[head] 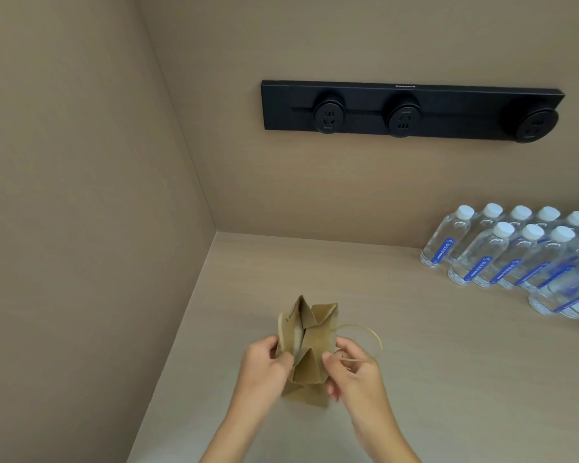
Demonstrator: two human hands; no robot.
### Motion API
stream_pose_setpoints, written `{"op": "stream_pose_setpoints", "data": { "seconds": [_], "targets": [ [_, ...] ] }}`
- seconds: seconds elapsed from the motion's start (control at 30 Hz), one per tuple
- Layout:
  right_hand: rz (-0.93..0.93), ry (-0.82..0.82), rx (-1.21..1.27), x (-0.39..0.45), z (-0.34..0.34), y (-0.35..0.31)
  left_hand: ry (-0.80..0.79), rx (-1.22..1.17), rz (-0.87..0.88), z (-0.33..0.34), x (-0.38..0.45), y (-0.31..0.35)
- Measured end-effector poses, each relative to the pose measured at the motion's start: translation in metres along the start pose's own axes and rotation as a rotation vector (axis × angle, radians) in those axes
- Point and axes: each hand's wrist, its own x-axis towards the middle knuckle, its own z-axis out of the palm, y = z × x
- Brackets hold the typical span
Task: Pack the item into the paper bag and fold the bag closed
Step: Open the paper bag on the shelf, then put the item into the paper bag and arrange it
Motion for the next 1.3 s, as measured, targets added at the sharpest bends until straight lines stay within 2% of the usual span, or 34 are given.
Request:
{"op": "stream_pose_setpoints", "data": {
  "seconds": [0.1, 0.23, 0.4, 0.5, 0.6, 0.7, 0.83, 0.97, 1.07, 1.13, 1.3],
  "targets": [
    [-0.129, 0.077, -0.224, -0.005, 0.007, -0.013, 0.064, 0.235, 0.057, -0.015, 0.008, 0.006],
    [-0.229, 0.057, -0.456, -0.021, -0.005, -0.031, 0.116, 0.606, 0.074, -0.043, 0.021, 0.027],
    [-0.271, 0.034, -0.77, -0.042, -0.008, -0.031, -0.01, 0.93, 0.044, -0.035, 0.029, 0.055],
    [-0.347, 0.014, -1.115, -0.047, -0.009, -0.034, -0.044, 1.049, 0.102, -0.022, 0.031, 0.066],
    [-0.332, -0.171, -1.427, -0.043, -0.02, -0.046, 0.014, 0.982, 0.144, -0.011, 0.03, 0.072],
    [-0.314, -0.32, -1.499, -0.037, -0.027, -0.053, 0.122, 0.792, 0.241, -0.006, 0.023, 0.071],
    [-0.384, -0.218, -1.267, -0.042, -0.024, -0.061, 0.003, 0.682, 0.377, -0.002, 0.011, 0.058],
    [-0.3, -0.087, -1.276, -0.036, -0.008, -0.065, -0.032, 0.747, 0.389, -0.001, 0.002, 0.049],
    [-0.145, -0.088, -1.287, -0.03, 0.0, -0.067, -0.023, 0.904, 0.315, -0.001, -0.004, 0.051],
    [-0.117, -0.099, -1.322, -0.03, 0.001, -0.069, -0.014, 0.95, 0.24, -0.005, -0.007, 0.052],
    [-0.268, 0.015, -1.522, -0.036, -0.016, -0.07, -0.002, 0.891, 0.181, -0.022, -0.012, 0.039]
  ]
}}
